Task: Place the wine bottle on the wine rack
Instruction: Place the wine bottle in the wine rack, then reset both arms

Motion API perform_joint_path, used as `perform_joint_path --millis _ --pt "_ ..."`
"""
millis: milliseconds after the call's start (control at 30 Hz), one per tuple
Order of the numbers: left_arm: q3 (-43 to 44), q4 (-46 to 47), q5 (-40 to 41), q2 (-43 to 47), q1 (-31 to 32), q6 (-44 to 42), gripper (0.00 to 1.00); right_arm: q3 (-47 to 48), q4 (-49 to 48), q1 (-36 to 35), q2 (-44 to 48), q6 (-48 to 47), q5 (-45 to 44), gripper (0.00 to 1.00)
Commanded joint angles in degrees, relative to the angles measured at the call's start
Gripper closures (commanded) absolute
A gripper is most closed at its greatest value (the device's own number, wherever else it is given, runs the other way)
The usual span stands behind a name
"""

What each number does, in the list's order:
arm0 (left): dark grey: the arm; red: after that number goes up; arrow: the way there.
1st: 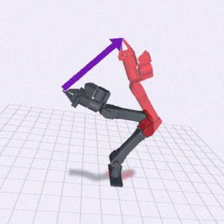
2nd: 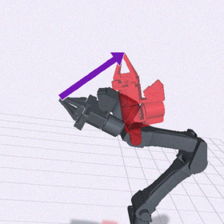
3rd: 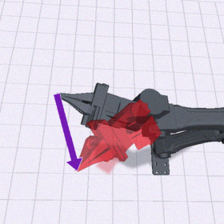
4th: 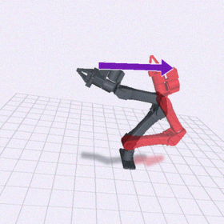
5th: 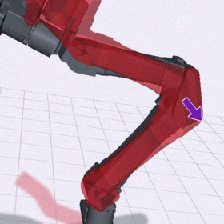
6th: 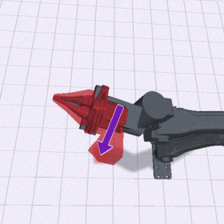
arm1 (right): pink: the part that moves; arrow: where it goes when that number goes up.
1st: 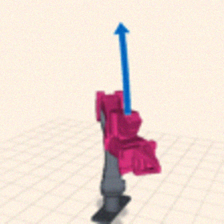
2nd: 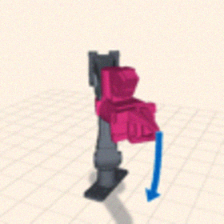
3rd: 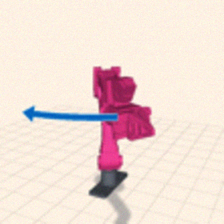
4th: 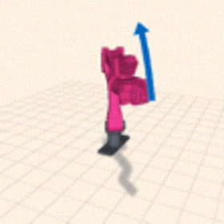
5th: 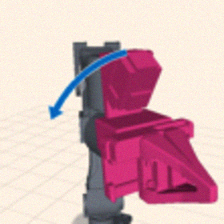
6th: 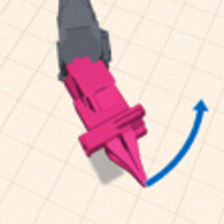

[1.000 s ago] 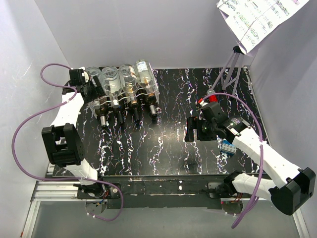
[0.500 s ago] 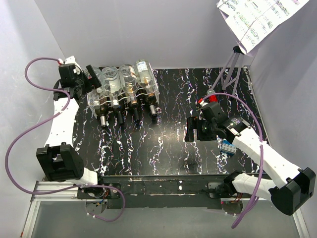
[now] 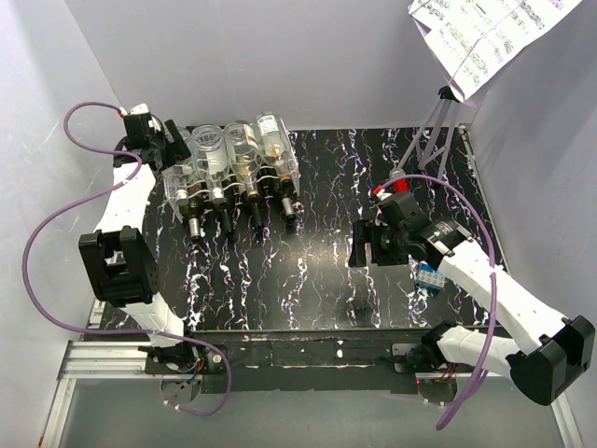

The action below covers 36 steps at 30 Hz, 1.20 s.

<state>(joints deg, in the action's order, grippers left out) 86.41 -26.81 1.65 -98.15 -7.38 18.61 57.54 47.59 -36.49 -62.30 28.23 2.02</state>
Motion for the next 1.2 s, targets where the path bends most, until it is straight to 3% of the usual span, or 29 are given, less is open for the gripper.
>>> perform_joint_path --millis 0,133,300,467,600,733,1033,1167 --pt "1.8 -0.2 0.0 -1.0 0.1 -3.4 0.23 2.9 1.1 0.2 1.2 -0.5 -0.6 0.13" --pt "0.8 -0.5 -1.7 -1.7 0.1 -7.3 0.51 3.0 1.1 0.2 1.3 0.2 -0.9 0.13" --pt "-3.3 -0.8 -3.9 -0.1 0.3 -8.1 0.55 2.9 0.7 0.2 1.4 1.0 -0.9 0.13" --pt "-4.9 -1.0 -3.8 1.7 0.3 -7.6 0.44 3.9 0.7 0.2 1.4 1.4 -1.3 0.14" --pt "-3.2 -1.4 -3.8 4.1 0.3 -7.5 0.27 5.3 0.8 0.2 1.8 2.6 -1.7 0.14" --pt "-0.4 -2.3 -3.1 6.0 0.3 -7.6 0.04 7.8 1.4 0.2 1.8 2.7 -1.7 0.13" --pt "4.4 -6.0 -3.5 14.1 0.3 -6.8 0.02 12.4 5.0 0.3 4.0 2.2 -10.9 0.12" --pt "1.1 -11.0 -5.0 22.6 0.3 -2.3 0.02 13.4 7.8 0.2 7.5 1.8 -22.6 0.11"
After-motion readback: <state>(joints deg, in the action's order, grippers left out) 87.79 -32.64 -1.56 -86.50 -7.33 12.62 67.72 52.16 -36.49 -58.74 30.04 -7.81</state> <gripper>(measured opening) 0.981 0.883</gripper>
